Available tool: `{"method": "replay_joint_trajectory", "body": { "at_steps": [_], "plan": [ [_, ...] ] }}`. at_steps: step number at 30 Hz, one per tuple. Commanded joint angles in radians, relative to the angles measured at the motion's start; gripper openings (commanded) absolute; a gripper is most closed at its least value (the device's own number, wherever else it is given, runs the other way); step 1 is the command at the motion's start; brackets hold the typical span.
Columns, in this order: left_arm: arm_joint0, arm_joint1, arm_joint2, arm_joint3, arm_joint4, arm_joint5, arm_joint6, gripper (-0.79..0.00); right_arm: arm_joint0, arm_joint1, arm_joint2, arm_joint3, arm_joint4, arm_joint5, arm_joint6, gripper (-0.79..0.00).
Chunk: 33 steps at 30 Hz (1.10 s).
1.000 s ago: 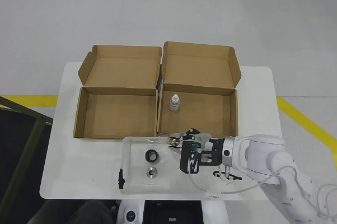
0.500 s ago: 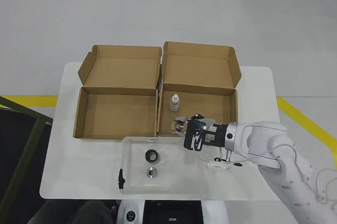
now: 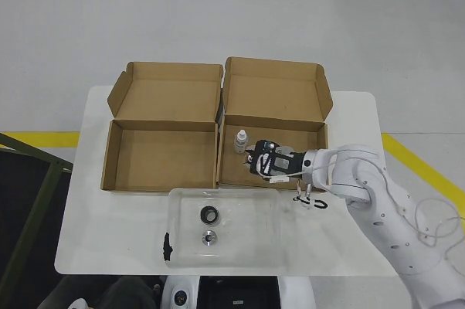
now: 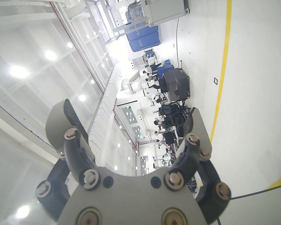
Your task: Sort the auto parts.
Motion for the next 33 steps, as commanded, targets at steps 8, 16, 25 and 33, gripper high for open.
{"method": "replay_joint_trajectory", "body": {
  "at_steps": [8,16,25,33],
  "plan": [
    [0.0,0.0,0.0,0.0,0.0,0.0,0.0,0.0,0.069,-0.018,-0.059,0.128,-0.029,0.031,0.016,-0.785],
    [0.0,0.0,0.0,0.0,0.0,0.0,0.0,0.0,0.099,-0.033,-0.105,0.215,-0.076,0.074,-0.001,-0.785],
    [0.0,0.0,0.0,0.0,0.0,0.0,0.0,0.0,0.107,-0.05,-0.152,0.275,-0.138,0.123,-0.024,-0.785],
    [0.0,0.0,0.0,0.0,0.0,0.0,0.0,0.0,0.11,-0.061,-0.173,0.308,-0.163,0.143,-0.038,-0.72]
  ]
}}
